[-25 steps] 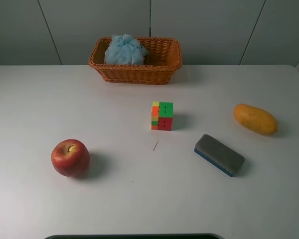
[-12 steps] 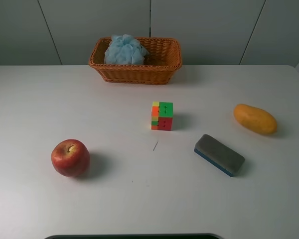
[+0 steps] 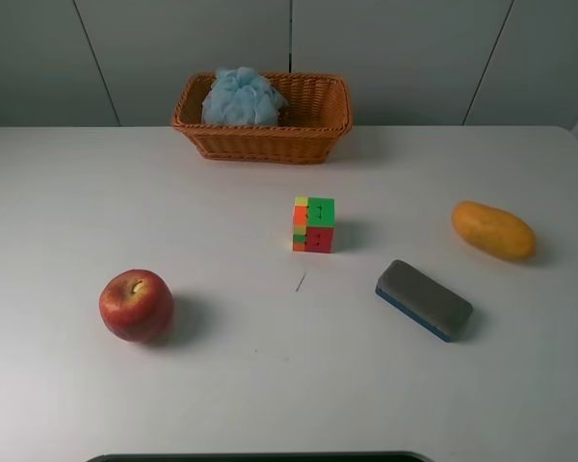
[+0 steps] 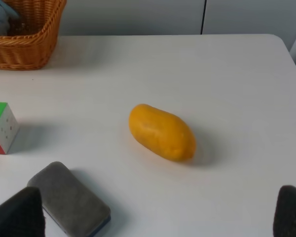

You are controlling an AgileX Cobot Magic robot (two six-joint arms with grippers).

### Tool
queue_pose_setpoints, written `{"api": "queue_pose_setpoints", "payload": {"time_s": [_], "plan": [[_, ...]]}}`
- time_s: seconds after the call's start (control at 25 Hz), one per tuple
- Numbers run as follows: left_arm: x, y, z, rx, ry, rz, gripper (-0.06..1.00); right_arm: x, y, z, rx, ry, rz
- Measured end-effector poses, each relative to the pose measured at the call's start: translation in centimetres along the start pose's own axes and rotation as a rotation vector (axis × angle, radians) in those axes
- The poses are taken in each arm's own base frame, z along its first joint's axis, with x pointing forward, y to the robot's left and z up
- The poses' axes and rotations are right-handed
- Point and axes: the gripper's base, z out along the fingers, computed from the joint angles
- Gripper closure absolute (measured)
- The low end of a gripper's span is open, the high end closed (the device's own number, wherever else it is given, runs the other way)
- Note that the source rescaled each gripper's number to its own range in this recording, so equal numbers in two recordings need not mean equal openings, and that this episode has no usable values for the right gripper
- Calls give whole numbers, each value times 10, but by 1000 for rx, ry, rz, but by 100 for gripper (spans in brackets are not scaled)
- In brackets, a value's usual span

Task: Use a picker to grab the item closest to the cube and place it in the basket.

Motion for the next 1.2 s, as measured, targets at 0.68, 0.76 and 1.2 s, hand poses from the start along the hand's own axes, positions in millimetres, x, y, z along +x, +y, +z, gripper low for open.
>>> {"api": "queue_pose_setpoints", "payload": {"time_s": [0.68, 0.76, 1.2], "plan": [[118, -41, 61, 206, 206, 15, -6, 0, 0, 0, 0, -1, 9], [121, -43, 63, 225, 220, 34, -6, 0, 0, 0, 0, -1, 9], [121, -45, 63, 247, 220, 56, -6, 0, 0, 0, 0, -1, 9]]}}
